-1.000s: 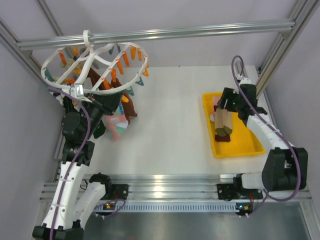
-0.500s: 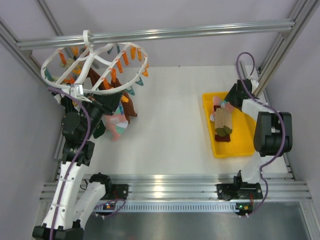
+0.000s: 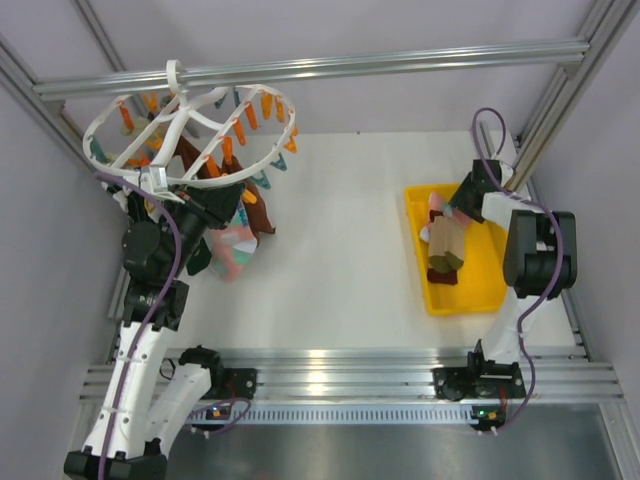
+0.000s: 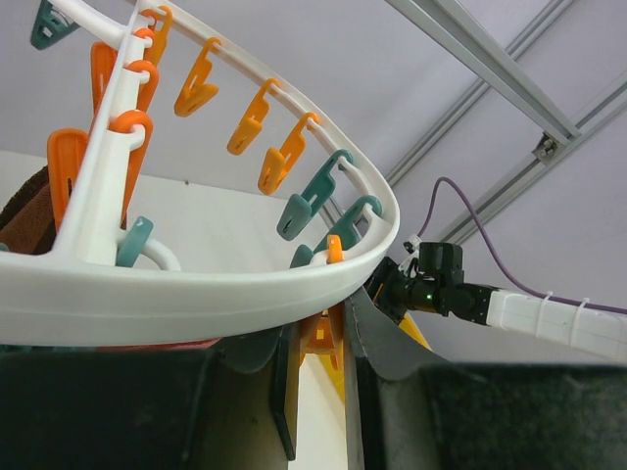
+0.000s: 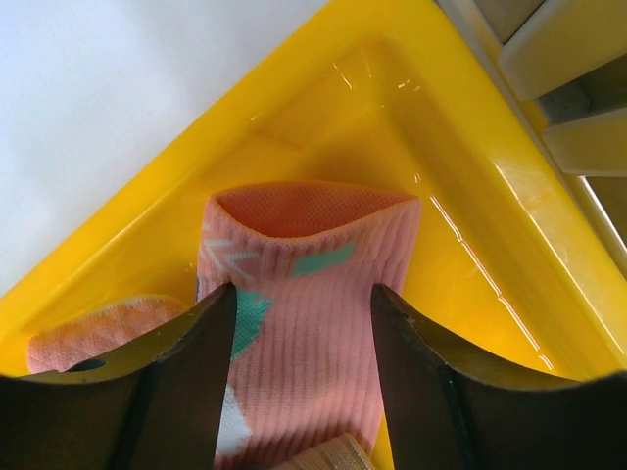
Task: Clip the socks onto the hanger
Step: Pick up the sock from the bin.
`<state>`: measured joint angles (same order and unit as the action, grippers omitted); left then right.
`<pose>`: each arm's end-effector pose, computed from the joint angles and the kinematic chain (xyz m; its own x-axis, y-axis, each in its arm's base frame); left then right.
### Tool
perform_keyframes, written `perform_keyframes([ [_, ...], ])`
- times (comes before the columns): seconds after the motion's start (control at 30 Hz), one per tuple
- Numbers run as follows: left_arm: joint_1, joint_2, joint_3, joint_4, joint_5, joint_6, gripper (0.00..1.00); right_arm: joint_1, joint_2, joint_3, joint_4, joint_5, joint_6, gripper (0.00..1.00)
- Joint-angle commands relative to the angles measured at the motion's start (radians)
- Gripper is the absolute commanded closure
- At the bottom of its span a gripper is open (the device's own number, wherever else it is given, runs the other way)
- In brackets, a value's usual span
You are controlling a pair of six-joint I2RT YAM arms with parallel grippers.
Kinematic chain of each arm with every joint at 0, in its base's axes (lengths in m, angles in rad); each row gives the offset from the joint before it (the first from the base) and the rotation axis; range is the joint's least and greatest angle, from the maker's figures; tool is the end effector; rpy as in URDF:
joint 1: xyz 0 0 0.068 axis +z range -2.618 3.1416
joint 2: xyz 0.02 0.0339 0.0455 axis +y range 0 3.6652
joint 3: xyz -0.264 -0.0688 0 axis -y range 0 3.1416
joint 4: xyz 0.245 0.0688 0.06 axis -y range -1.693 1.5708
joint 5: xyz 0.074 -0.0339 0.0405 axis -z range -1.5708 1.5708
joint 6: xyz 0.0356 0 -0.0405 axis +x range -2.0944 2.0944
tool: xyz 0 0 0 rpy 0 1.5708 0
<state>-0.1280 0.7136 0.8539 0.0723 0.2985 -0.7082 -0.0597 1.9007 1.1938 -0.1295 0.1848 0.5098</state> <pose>0.1576 -0.0308 0.4028 -0.1059 -0.6132 -0.7828 0.4453 0.6746 -0.5887 0.4027 -0.0306 0.1689 -0.5581 0.5139 -0.6515 0.5200 0.8284 0.2080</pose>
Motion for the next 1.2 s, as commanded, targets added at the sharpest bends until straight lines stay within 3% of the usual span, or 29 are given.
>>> perform_keyframes([
  [0.0, 0.013, 0.026, 0.034, 0.0, -0.11, 0.012, 1.0, -0.023, -0.002, 0.027, -0.071, 0.019, 0.042, 0.45],
  [0.23, 0.014, 0.027, 0.05, -0.005, -0.116, 0.032, 1.0, -0.025, 0.015, 0.036, -0.117, -0.008, 0.015, 0.53],
  [0.33, 0.013, 0.029, 0.059, -0.006, -0.122, 0.038, 1.0, -0.028, 0.04, 0.055, -0.162, -0.024, -0.008, 0.69],
  [0.4, 0.013, 0.03, 0.057, -0.005, -0.116, 0.035, 1.0, -0.035, 0.054, 0.069, -0.183, -0.034, -0.024, 0.73],
  [0.53, 0.014, 0.032, 0.057, -0.002, -0.127, 0.038, 1.0, -0.06, 0.063, 0.075, -0.199, -0.056, -0.074, 1.0],
  [0.73, 0.013, 0.029, 0.05, 0.003, -0.111, 0.026, 1.0, -0.066, -0.029, 0.059, -0.153, -0.126, -0.183, 1.0],
  [1.17, 0.013, 0.018, 0.039, 0.009, -0.085, 0.027, 1.0, -0.066, -0.406, 0.032, -0.052, -0.407, -0.318, 1.0],
])
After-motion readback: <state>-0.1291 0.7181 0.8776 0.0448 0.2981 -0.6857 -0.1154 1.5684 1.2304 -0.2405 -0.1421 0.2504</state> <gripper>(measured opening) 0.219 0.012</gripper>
